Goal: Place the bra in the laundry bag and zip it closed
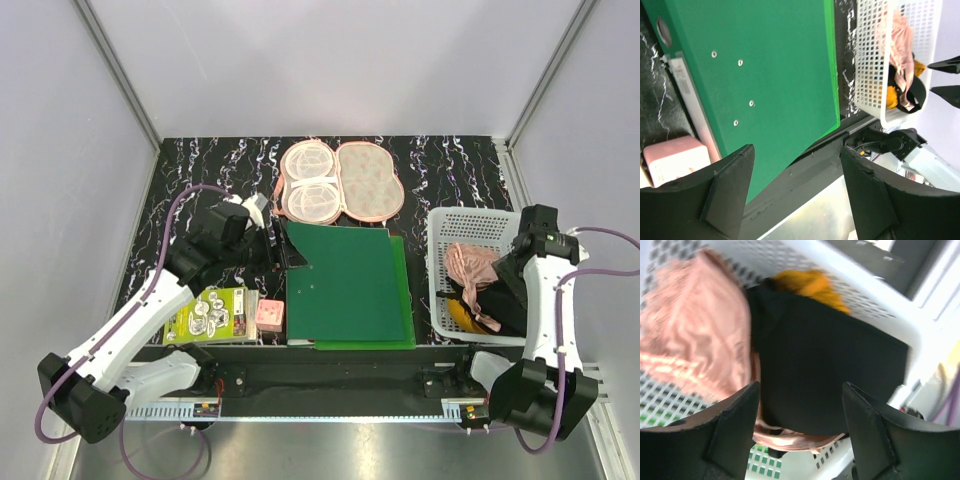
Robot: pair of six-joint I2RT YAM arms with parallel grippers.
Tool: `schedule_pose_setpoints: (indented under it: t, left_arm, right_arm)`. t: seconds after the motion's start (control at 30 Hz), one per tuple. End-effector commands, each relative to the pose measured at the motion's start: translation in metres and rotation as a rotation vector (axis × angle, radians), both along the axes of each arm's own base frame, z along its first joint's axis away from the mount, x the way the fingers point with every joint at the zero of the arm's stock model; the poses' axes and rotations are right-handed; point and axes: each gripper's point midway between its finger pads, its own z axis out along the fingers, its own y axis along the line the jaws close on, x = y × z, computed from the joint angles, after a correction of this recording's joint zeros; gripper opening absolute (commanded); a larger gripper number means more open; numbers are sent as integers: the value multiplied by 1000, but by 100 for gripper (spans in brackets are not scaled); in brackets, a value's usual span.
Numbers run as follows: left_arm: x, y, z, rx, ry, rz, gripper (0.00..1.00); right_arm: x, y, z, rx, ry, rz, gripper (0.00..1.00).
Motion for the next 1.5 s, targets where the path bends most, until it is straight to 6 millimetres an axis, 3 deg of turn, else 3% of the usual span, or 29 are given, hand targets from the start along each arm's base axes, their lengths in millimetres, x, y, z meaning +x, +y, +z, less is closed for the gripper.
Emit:
schedule_pose_setpoints:
  t: [0.0, 0.03, 0.2, 0.23, 0.43, 0.73, 0.87, 0.97, 1.03, 1.07, 1.17, 1.47]
  left_arm:
    - [1, -5, 26, -5, -46, -54, 73]
    - [1, -4, 23, 14, -33, -58, 73]
    - [6, -6, 30, 52, -46, -95, 74]
    - [5, -5, 27, 68, -30, -103, 74]
    - [6, -3, 34, 100, -47, -129, 74]
    - [1, 3, 28, 128, -37, -142, 75]
    - [0, 5, 28, 134, -43, -137, 75]
    - [-1, 7, 26, 135, -37, -129, 75]
    - [-2, 7, 22, 137, -24, -127, 75]
    - [-2, 6, 21, 136, -17, -125, 75]
    - [-2, 6, 19, 139, -9, -124, 75]
    - [1, 3, 25, 130, -14, -121, 75]
  right_arm:
    - [-19, -18, 16, -57, 26, -176, 76]
    - [-20, -16, 14, -38, 17, -202, 81]
    - [-26, -18, -3, -11, 19, -267, 84]
    - [-29, -15, -11, 13, 26, -281, 92]
    - [-34, 1, -26, 104, 12, -325, 96]
    - [-24, 2, -55, 131, -20, -344, 100]
    - [-31, -2, -64, 108, 19, -360, 87]
    - [-25, -6, -56, 93, -12, -355, 76]
    - [-16, -14, -40, 61, -58, -345, 67]
    - [-14, -18, -34, 42, -72, -338, 49]
    - [-10, -30, -8, -24, -84, -301, 26]
    - [-5, -49, 76, -159, -182, -279, 6]
